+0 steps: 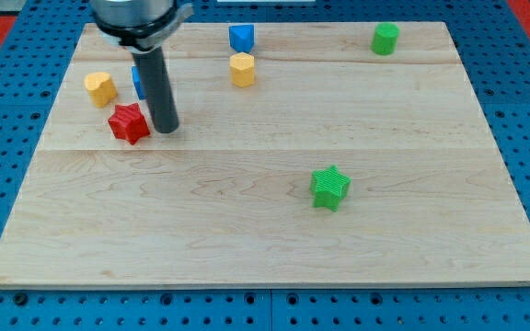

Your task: Point at the green star

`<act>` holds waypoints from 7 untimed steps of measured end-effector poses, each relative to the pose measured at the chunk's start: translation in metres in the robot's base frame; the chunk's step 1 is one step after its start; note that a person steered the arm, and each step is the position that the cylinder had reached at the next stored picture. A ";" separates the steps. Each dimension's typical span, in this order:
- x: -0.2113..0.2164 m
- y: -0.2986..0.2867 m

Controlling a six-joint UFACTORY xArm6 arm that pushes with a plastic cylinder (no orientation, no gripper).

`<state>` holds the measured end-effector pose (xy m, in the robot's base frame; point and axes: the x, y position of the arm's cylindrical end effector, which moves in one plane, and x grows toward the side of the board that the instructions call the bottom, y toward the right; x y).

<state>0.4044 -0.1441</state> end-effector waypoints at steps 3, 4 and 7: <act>0.000 -0.050; 0.009 -0.046; 0.020 0.204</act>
<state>0.4248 0.0596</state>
